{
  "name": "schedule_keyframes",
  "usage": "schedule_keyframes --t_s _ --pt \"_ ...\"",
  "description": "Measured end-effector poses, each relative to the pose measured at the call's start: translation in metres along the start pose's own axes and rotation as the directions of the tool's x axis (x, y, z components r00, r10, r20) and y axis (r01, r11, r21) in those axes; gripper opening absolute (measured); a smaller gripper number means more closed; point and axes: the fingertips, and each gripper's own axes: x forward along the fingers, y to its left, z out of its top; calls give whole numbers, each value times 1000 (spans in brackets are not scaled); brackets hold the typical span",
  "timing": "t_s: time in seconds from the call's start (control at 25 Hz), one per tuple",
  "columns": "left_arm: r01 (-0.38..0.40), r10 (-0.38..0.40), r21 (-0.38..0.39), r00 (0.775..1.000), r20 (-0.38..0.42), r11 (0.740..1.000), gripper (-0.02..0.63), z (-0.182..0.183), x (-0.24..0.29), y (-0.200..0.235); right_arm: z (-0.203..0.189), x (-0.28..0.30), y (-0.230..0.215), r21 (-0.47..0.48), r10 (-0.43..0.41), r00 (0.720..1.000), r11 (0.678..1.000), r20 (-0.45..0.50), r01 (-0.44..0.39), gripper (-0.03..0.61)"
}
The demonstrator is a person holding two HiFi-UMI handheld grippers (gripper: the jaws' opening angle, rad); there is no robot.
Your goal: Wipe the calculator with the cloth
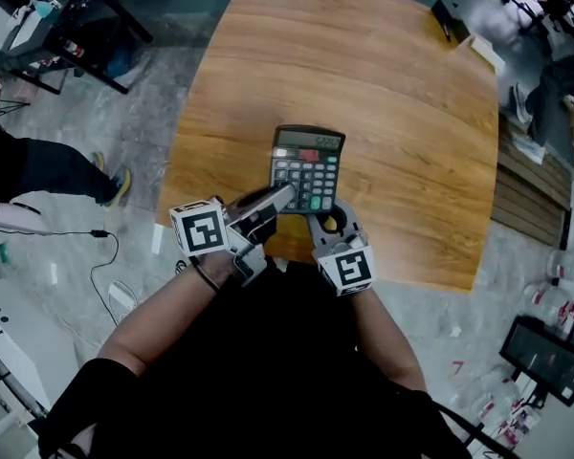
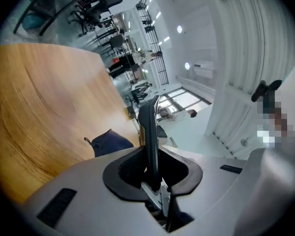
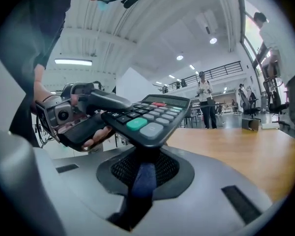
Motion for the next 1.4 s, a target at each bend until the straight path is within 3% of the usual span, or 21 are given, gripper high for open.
schedule_keyframes --t_s 0.32,0.48,0.64,0.84,1.2,1.4 --pt "32 -31 -42 999 8 999 71 1 -9 -3 14 -15 -67 2 -184 981 983 57 184 57" --pt "65 -63 -116 998 26 991 71 -4 -11 -6 28 -18 -80 -29 -218 972 975 84 221 57" --pt "108 -103 -161 994 40 981 71 -4 -6 -12 34 -13 -62 -69 -169 979 982 117 178 57" --pt "137 -129 -215 990 49 967 71 -2 -2 -19 43 -10 -31 -44 -115 980 991 161 124 57" --pt "165 -155 -249 986 59 954 71 -1 1 -22 51 0 23 -36 12 984 999 180 -5 57" --pt "162 -153 -269 987 54 949 71 0 3 -19 47 1 23 -40 12 986 999 164 -6 57"
